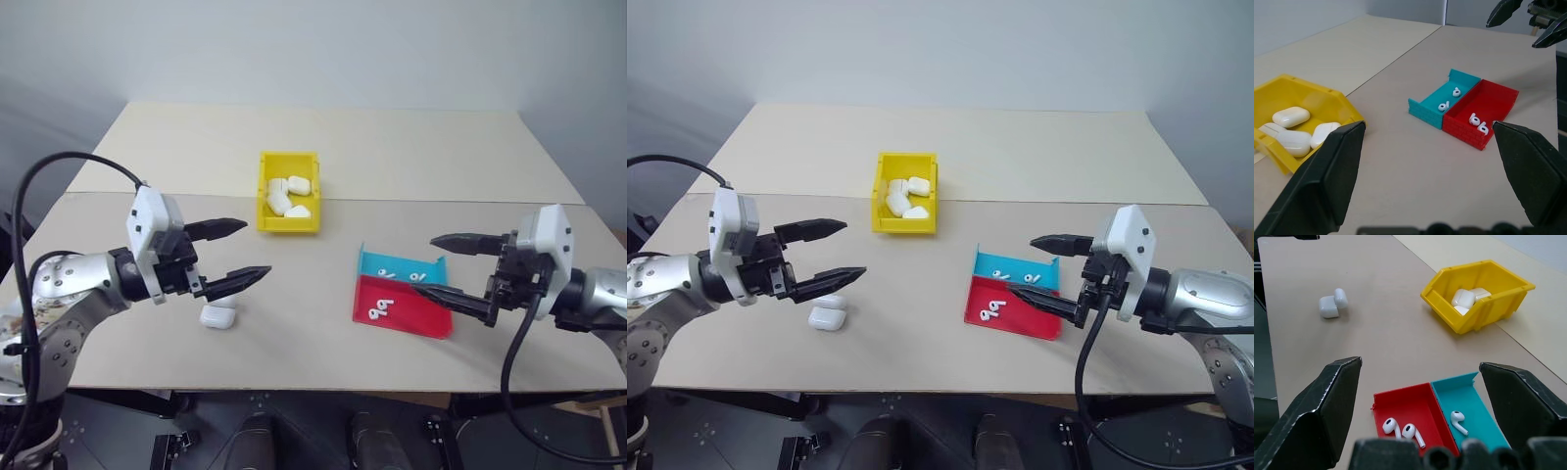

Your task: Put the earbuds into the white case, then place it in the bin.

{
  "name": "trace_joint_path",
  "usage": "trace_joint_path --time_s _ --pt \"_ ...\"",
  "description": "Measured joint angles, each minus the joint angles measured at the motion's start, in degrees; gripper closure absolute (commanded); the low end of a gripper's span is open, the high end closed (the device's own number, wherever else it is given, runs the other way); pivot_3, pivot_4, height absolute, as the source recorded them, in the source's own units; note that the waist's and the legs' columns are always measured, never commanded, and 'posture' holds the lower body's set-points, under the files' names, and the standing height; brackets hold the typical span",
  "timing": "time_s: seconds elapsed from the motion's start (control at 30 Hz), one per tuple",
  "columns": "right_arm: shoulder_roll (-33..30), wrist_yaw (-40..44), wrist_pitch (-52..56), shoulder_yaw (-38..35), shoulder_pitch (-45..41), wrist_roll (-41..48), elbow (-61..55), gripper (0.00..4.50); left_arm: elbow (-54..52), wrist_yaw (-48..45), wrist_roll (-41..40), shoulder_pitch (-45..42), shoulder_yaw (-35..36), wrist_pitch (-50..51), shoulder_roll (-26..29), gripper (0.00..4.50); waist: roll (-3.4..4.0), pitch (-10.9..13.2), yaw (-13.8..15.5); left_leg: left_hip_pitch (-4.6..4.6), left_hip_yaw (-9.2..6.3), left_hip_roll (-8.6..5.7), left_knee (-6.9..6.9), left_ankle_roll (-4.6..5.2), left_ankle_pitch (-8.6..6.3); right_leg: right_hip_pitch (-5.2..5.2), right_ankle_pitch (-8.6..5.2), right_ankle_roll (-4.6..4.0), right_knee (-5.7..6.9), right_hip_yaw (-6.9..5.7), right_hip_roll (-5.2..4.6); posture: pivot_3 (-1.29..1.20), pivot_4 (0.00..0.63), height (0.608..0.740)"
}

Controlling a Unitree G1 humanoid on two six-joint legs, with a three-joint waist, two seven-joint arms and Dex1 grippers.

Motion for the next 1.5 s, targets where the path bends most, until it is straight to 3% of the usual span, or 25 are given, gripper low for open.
trace_joint_path --time_s 0.57,0.73,0.87,1.13,1.23,1.5 --pt "0.1 -1.7 3.6 2.0 -2.7 1.3 0.5 0.02 -0.9 0.4 0.5 -3.6 -1.1 7.5 10.8 0.0 0.0 0.0 0.0 0.0 0.05 0.0 -0.03 0.0 0.0 -0.03 0.0 0.0 -0.01 0.02 0.0 0.0 0.15 0.74" --pt "1.2 -2.9 3.8 2.1 -0.7 1.6 -0.5 0.02 -0.4 -8.0 0.3 0.9 -0.6 1.9 10.0 0.0 0.0 0.0 0.0 -0.03 0.1 0.02 -0.06 0.0 -0.01 -0.09 -0.03 -0.03 -0.03 0.02 0.0 0.0 0.15 0.74" --pt "1.8 -4.0 3.8 2.1 -0.4 1.6 -1.3 0.0 2.6 -14.6 1.6 4.9 1.7 -3.0 10.2 0.9 0.0 0.0 -0.2 0.0 0.11 0.04 -0.05 0.0 -0.01 -0.08 -0.03 -0.04 0.0 0.03 0.01 0.0 0.15 0.74" --pt "2.3 -4.6 3.8 2.2 1.8 1.6 -2.6 0.0 8.2 -27.6 11.7 16.1 2.3 -18.2 12.4 3.7 0.02 0.0 -0.3 0.0 0.19 0.07 -0.09 0.0 -0.01 -0.11 -0.04 -0.06 -0.02 0.04 0.0 0.0 0.15 0.74" --pt "2.3 -4.6 3.8 2.2 1.8 1.6 -3.0 0.0 9.8 -29.1 15.2 17.0 1.3 -22.3 12.8 4.47 0.02 0.0 -0.1 0.02 0.2 0.09 -0.08 0.0 -0.01 -0.09 -0.04 -0.06 -0.03 0.04 0.0 0.0 0.15 0.74" --pt "2.1 -4.3 3.8 1.9 2.5 1.7 -3.5 0.0 17.4 -29.6 27.9 15.1 -7.0 -33.4 13.8 4.47 0.02 0.0 0.0 0.0 0.23 0.11 -0.08 0.0 -0.01 -0.1 -0.04 -0.06 -0.03 0.04 0.0 0.0 0.15 0.74"
